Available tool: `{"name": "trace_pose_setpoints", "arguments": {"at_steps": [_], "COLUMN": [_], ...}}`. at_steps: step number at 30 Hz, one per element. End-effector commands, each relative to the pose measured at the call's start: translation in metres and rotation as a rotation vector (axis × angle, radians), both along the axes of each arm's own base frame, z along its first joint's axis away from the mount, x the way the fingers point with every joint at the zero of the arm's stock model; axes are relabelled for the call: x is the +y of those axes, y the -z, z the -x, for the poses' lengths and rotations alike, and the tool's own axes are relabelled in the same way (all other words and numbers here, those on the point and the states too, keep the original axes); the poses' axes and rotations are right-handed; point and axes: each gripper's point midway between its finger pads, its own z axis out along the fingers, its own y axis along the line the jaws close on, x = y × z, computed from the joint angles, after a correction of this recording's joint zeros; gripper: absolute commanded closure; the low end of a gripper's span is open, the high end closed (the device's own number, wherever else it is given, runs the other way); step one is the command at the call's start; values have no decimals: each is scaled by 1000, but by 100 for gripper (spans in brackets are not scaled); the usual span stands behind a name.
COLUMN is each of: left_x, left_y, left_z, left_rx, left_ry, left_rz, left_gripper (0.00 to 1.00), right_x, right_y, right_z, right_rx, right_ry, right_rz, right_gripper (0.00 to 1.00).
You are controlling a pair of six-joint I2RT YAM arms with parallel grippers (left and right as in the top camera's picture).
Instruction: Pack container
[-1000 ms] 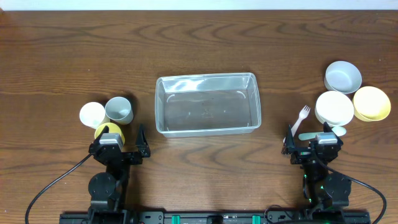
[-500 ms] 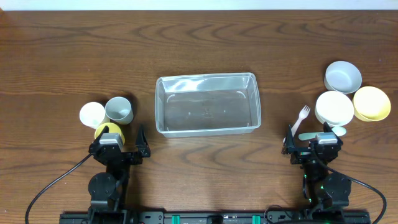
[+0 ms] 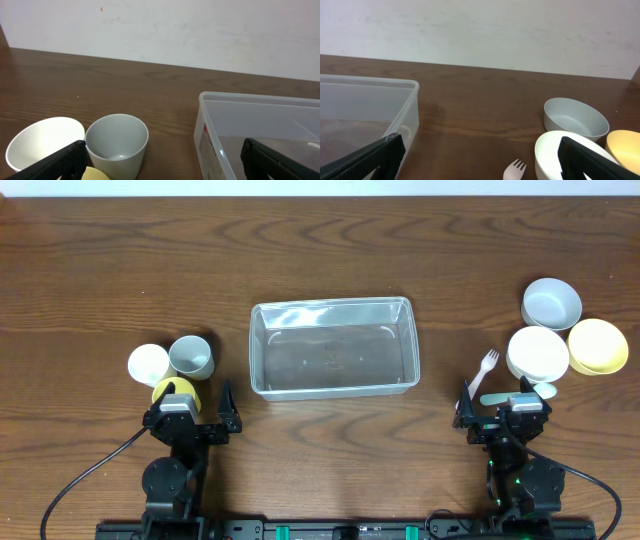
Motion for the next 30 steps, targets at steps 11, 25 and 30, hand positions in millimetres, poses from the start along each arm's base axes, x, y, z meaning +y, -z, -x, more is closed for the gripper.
{"name": "trace_pose_setpoints", "arguments": {"at_steps": [11,25,30], "left_x": [1,1,1], "left_y": [17,-8,-42], "left_z": [0,2,4], "left_rx": [45,18,78], "left_ry": [-3,-16,-33], "left_rz": [-13,87,179], "left_gripper": [2,2,2], "right_x": [-1,1,3], "right_y": [0,-12,-21], "right_z": [0,1,1], "right_rx": [-1,-15,56], "right_ry": [0,-2,1], "right_rz": [14,-150,-206], "right_gripper": [1,1,1]}}
